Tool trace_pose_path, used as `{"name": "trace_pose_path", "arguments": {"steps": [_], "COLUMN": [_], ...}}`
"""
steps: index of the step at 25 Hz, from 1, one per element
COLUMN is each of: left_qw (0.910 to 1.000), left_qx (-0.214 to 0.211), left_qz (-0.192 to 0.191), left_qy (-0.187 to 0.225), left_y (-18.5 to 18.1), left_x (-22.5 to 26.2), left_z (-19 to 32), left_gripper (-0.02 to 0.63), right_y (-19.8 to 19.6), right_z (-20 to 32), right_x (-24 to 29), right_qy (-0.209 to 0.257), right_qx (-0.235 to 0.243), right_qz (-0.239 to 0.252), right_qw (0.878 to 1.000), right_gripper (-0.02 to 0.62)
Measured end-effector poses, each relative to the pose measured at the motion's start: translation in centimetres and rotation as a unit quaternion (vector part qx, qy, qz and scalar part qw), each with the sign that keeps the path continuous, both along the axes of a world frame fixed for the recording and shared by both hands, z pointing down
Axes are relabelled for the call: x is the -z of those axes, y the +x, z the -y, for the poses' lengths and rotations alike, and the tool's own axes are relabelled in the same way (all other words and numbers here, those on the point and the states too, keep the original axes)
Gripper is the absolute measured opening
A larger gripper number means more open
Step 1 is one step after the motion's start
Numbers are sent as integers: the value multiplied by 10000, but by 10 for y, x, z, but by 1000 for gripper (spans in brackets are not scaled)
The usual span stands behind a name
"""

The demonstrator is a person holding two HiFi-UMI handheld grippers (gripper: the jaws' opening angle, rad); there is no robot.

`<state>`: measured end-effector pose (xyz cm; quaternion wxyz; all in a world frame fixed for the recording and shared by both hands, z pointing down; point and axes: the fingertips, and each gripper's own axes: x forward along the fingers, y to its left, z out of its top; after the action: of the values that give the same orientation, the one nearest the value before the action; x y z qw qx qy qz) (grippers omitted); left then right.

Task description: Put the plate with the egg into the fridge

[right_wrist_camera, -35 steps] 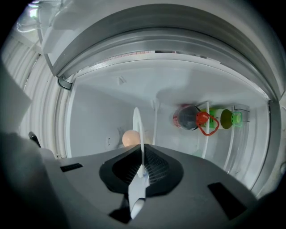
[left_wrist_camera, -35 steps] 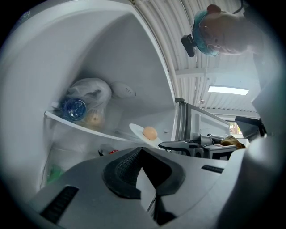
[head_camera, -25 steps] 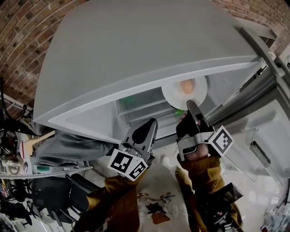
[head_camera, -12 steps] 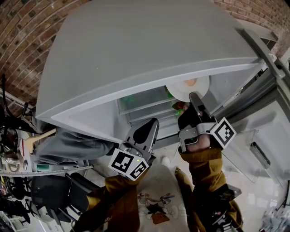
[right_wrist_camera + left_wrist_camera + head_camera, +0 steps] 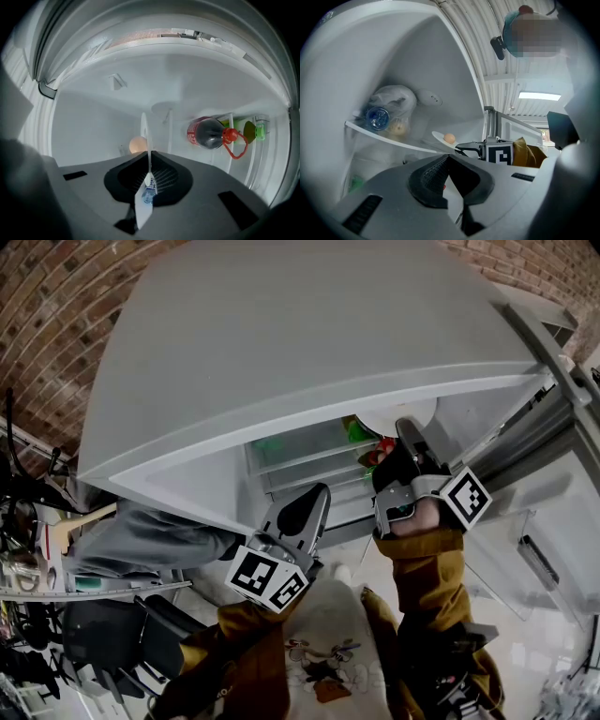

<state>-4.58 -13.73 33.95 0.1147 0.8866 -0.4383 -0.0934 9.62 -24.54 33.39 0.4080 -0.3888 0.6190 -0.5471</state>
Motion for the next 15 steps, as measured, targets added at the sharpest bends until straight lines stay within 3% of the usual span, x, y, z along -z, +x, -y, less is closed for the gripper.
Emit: {"name": "trace_pose_path", "arguments": {"steps": [15], "left_qw": [9999], "left_qx": [104], "left_qz": [-67], "left_qy": [2], "left_y": [-8], "left_x": [2], "left_z": [3], "left_gripper": [8], "right_y": [-1], "right_z": [23], "right_x": [-12], "right_qy": [-468], "right_qx": [-95], "right_qz": [-92], "right_qw": [9988], "right_gripper": [17]}}
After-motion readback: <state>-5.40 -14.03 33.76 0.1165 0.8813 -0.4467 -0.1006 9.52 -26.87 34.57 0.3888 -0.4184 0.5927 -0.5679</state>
